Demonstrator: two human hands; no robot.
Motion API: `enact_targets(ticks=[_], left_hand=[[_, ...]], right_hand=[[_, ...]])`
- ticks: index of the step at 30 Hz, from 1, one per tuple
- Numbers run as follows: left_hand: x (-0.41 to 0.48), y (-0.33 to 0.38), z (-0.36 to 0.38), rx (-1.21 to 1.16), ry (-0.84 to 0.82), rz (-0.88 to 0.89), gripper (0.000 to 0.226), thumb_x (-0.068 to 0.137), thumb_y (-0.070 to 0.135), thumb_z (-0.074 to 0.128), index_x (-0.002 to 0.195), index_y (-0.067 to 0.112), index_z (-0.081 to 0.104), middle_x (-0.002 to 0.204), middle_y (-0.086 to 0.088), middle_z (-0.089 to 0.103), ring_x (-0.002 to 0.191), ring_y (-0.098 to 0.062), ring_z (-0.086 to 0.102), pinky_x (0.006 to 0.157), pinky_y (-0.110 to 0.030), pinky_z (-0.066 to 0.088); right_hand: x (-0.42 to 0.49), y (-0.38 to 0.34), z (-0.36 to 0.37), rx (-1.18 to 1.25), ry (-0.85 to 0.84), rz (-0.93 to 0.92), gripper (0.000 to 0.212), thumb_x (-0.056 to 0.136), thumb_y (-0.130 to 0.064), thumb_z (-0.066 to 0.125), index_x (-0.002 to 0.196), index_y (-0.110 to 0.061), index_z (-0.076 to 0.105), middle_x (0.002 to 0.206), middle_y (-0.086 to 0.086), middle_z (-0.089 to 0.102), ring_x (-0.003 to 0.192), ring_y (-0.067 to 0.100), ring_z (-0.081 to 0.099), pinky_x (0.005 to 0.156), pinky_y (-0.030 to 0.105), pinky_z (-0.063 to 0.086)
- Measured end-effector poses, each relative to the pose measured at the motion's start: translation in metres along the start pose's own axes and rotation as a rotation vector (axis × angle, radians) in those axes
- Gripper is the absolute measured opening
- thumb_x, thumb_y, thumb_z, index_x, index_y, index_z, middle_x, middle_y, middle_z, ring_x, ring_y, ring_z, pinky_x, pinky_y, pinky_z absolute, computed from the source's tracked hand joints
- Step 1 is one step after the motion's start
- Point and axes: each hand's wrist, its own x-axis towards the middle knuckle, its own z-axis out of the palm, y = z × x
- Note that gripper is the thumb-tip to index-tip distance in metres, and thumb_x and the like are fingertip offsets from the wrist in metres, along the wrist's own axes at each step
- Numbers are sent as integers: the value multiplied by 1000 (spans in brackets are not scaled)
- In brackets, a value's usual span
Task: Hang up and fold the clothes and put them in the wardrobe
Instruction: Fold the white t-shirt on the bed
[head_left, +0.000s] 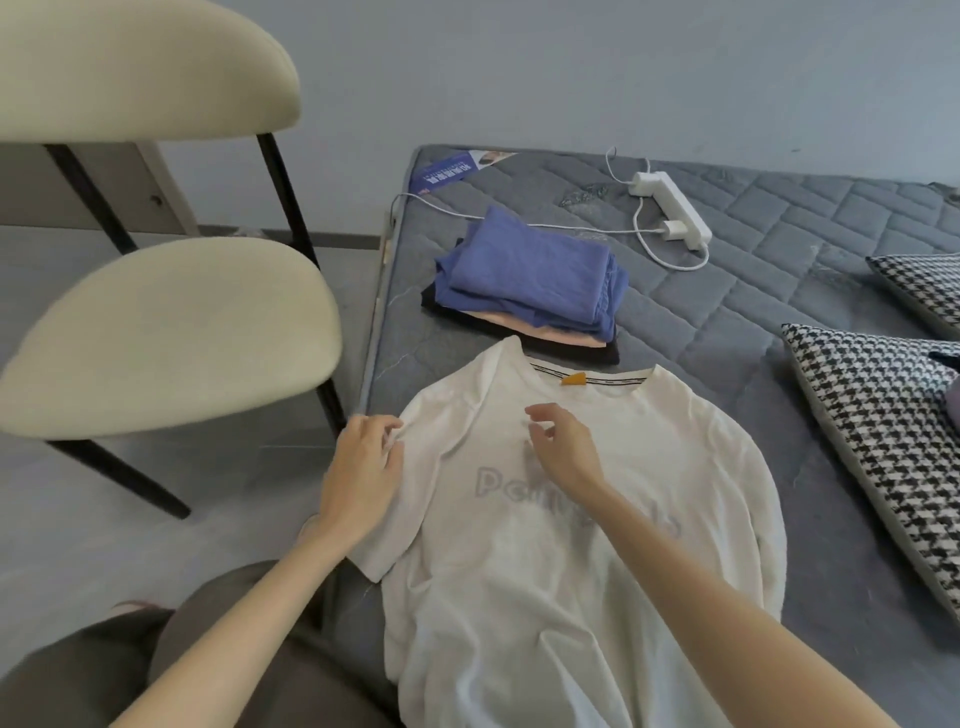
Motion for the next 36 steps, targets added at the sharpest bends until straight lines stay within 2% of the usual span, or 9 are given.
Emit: enact_targets(ticks=[7, 11, 14, 17, 19, 24, 29, 33, 36], left_hand=[[-33, -41, -35, -99, -241, -590, 43, 94, 53, 44, 92, 10, 48, 92, -8, 58, 96, -30, 60, 73, -34, 44], [-51, -40, -45, -86, -542, -724, 64, 88, 70, 35, 79, 12, 60, 73, -3, 62, 58, -14, 57, 51, -21, 42], [-56, -40, -43, -302, -483, -800, 47, 86, 61, 54, 82, 16, 67, 75, 5, 66, 59, -8, 58, 50, -18, 43], [-53, -39, -41, -512, -298, -785, 24, 88, 38, 65, 76, 17, 64, 75, 1, 64, 68, -12, 58, 63, -24, 46], [-43, -38, -47, -612, -174, -757, 23, 91, 27, 63, 73, 14, 57, 74, -5, 60, 69, -17, 55, 66, -30, 45], [3, -39, -81, -785, 53, -711, 14, 96, 21, 56, 88, 9, 57, 86, -6, 59, 80, -19, 59, 76, -32, 53], [48, -52, -92, -717, 176, -687, 16, 99, 24, 50, 97, 8, 51, 90, -7, 54, 79, -21, 54, 67, -31, 46], [67, -82, -84, -599, 264, -727, 16, 98, 25, 48, 98, 9, 49, 96, -9, 54, 87, -24, 53, 83, -43, 51], [72, -103, -75, -529, 282, -724, 17, 97, 26, 47, 96, 9, 49, 94, -6, 54, 86, -24, 51, 75, -39, 49]], right_hand=[[-5, -53, 48, 201, -228, 124, 35, 93, -49, 50, 109, -19, 59, 95, -2, 70, 94, 21, 63, 88, 38, 52], [-4, -65, 65, 278, -247, 230, 44, 93, -42, 56, 117, -6, 64, 100, 10, 68, 70, 19, 61, 69, 30, 52], [-4, -68, 67, 409, -206, 350, 35, 91, -30, 60, 110, -1, 67, 83, 7, 62, 57, 17, 58, 46, 19, 39], [0, -73, 65, 496, -208, 385, 15, 89, -19, 60, 87, -6, 67, 80, 6, 60, 55, 15, 56, 41, 15, 35], [4, -79, 62, 540, -214, 383, 12, 89, -18, 61, 78, -13, 63, 78, 1, 61, 58, 13, 58, 51, 19, 38], [23, -101, 56, 593, -237, 332, 8, 90, -20, 64, 97, -17, 63, 95, 0, 63, 86, 17, 61, 84, 33, 41], [47, -124, 64, 575, -219, 247, 12, 90, -14, 65, 99, -7, 68, 88, 2, 61, 89, 18, 54, 71, 25, 44], [59, -119, 76, 269, -265, 41, 24, 94, -16, 60, 117, -14, 66, 122, 3, 61, 99, 13, 55, 80, 21, 42], [62, -100, 88, -174, -335, -185, 46, 97, -30, 53, 142, -23, 44, 154, 4, 33, 137, 21, 35, 112, 35, 29]])
